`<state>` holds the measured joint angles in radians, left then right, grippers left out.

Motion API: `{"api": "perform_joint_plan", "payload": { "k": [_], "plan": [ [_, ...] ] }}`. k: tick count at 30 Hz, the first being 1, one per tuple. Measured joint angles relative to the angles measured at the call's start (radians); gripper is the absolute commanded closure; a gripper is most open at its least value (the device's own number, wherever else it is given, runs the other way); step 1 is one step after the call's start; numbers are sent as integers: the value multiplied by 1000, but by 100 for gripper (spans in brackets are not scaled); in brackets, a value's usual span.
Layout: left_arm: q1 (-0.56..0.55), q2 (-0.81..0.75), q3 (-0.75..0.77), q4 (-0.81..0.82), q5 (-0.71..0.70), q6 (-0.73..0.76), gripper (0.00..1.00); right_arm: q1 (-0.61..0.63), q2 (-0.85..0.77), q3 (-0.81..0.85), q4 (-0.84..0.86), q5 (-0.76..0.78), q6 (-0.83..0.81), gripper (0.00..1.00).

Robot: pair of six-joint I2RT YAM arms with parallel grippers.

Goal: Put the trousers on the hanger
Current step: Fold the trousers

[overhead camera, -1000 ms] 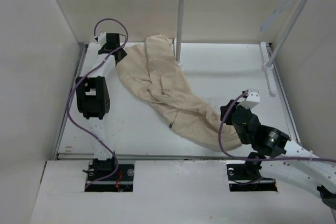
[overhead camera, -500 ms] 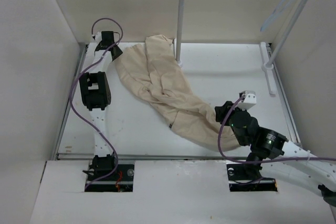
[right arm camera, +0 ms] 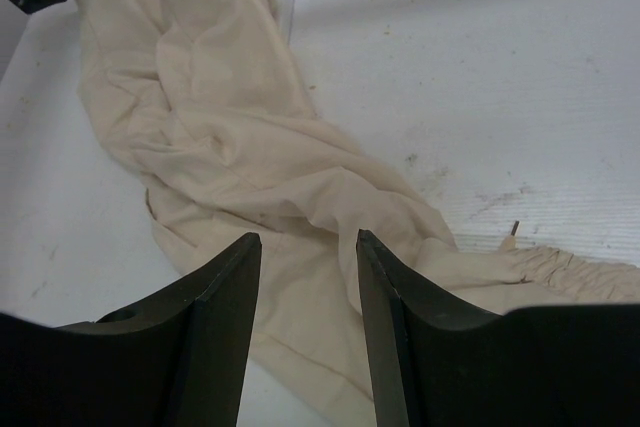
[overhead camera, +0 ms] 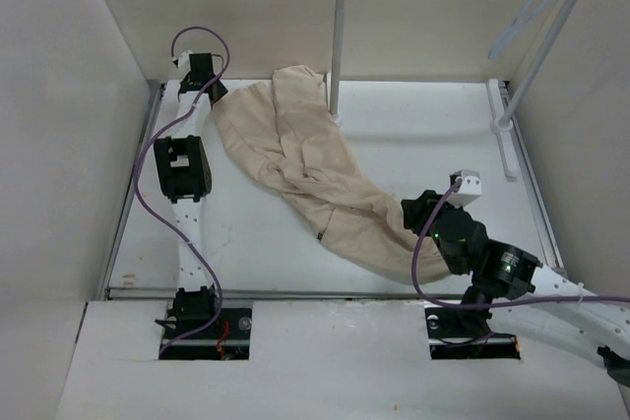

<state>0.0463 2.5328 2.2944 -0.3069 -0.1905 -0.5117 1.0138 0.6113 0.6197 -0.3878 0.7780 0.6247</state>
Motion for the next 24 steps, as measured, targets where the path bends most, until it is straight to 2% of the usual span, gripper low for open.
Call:
{"api": "perform_joint_plan", "payload": {
  "k": [3,6,9,12,15,19,24],
  "plan": [
    [9,40,38,-6,7,2,61,0,-3,0,0,-1,0,51],
    [13,59,44,-14,11,3,66,-1,-3,0,-1,-1,3,44],
    [13,76,47,-18,18,3,85,-8,-18,-3,-20,10,12,41],
    [13,85,47,-20,24,6,95,-39,-77,-4,-87,49,40,40],
    [17,70,11,0,26,3,97,-153,-138,11,-231,83,109,37],
    [53,-34,-156,35,24,-22,98,-314,-138,63,-396,68,189,35],
    [185,-208,-299,33,2,-81,98,-365,-49,93,-510,3,230,30]
  ]
}}
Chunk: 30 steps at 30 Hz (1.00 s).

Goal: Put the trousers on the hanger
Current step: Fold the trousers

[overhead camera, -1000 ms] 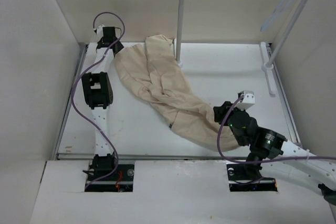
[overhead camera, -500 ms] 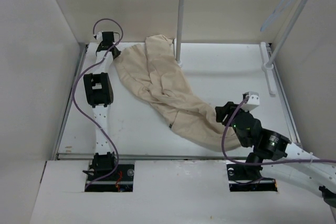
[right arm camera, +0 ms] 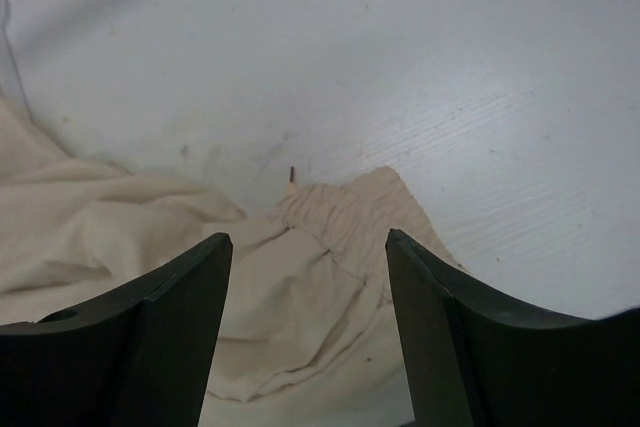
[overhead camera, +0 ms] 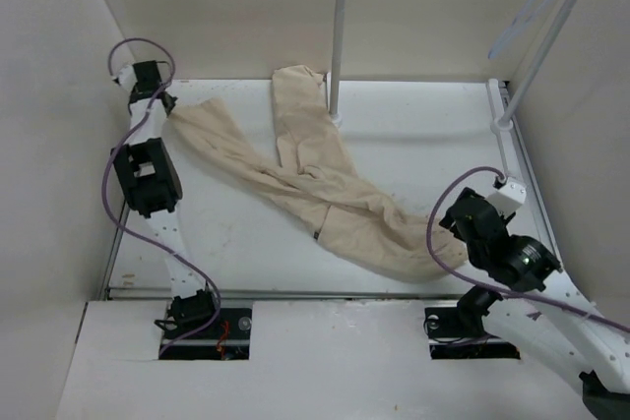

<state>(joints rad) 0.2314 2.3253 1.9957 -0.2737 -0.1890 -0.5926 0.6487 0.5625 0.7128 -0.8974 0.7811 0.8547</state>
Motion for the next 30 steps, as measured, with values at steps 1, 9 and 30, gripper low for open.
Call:
{"api": "perform_joint_plan", "payload": {
  "k": [1,9,30],
  "plan": [
    [28,-35,-14,2,-6,-10,98,-1,33,11,-21,-16,3,29],
    [116,-214,-87,54,-77,-82,98,-51,180,6,-2,-167,46,27],
    [3,-214,-110,68,-53,-134,97,-143,493,-138,413,-306,21,100]
  ]
}}
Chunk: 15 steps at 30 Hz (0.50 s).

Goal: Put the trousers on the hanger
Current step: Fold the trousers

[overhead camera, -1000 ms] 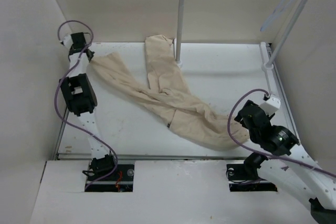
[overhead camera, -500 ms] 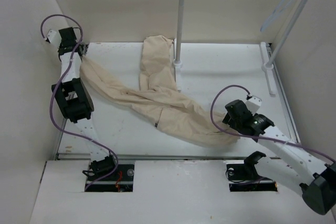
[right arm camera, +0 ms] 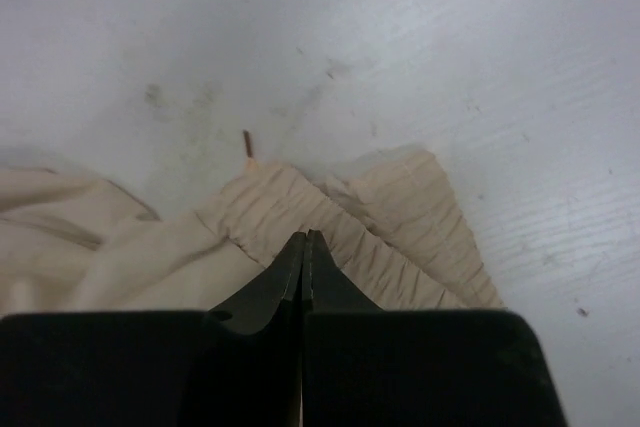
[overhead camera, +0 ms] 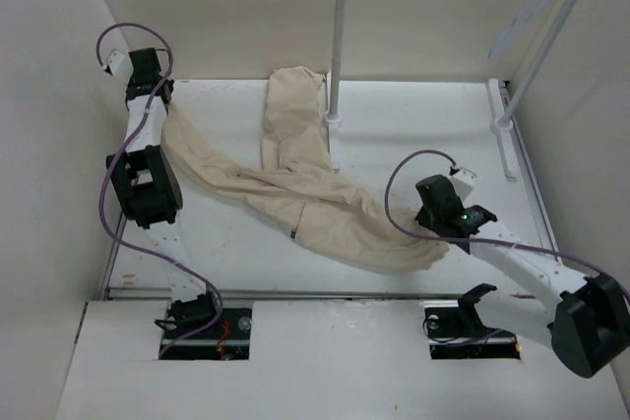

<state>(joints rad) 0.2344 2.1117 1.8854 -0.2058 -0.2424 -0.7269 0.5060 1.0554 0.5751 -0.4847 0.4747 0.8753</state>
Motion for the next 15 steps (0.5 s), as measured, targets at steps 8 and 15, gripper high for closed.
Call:
{"api": "perform_joint_plan", "payload": {
  "k": [8,15],
  "plan": [
    [-3,-58,-45,1,-2,-3,97,-30,32,179,113,95,-119,35],
    [-17,-71,-45,16,-18,-7,97,106,-382,3,-146,96,50,36]
  ]
}}
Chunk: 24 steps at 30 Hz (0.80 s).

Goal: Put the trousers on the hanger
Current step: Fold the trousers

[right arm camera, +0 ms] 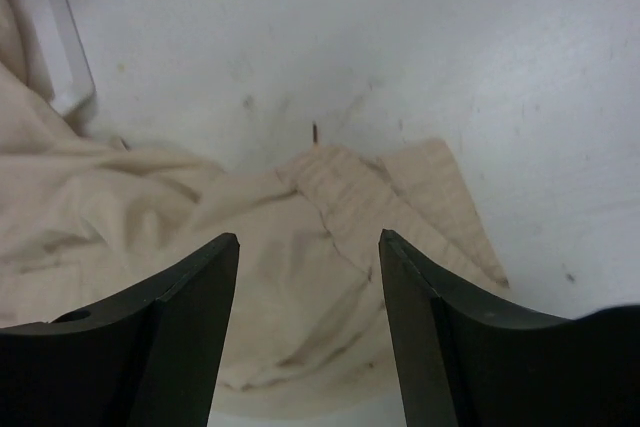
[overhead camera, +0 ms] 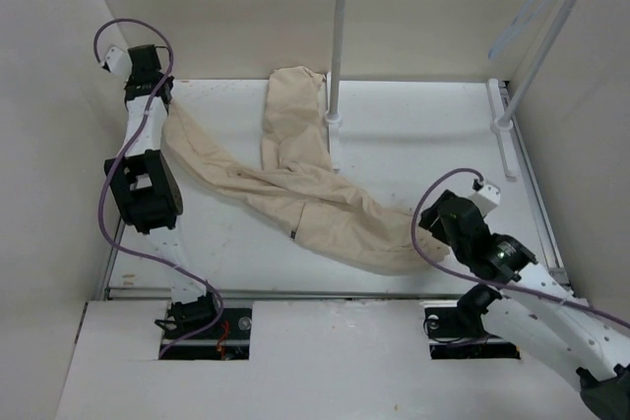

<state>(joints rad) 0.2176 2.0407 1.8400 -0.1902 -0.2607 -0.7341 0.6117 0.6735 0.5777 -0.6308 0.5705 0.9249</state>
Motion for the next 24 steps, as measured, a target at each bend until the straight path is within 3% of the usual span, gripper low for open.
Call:
{"api": "perform_joint_plan", "payload": {
  "k": [5,9,11,12,13,14,15,21,23,24],
  "plan": [
    [-30,0,-1,4,-3,-1,97,127,53,-21,-106,-34,59,35],
    [-46,-2,-19,18,-2,0,97,172,225,1,-68,-48,36,44],
    [-46,-2,-31,22,-2,-1,97,175,292,7,-40,-57,22,53],
    [-46,-2,-35,21,-3,0,97,175,319,10,-29,-60,14,61],
    [-46,-2,-39,23,-3,0,97,175,341,11,-18,-63,6,79],
    [-46,-2,-40,23,-3,0,97,171,359,12,-6,-68,-2,90],
    [-46,-2,-41,24,-3,0,97,164,375,13,8,-75,-6,94],
    [-44,-2,-32,22,-4,-1,97,66,449,117,56,-77,-78,95],
    [-39,0,-3,-2,-5,0,97,0,530,223,102,-79,-130,92],
    [-38,1,18,-13,-5,-1,97,-34,586,286,132,-81,-153,85]
  ]
}}
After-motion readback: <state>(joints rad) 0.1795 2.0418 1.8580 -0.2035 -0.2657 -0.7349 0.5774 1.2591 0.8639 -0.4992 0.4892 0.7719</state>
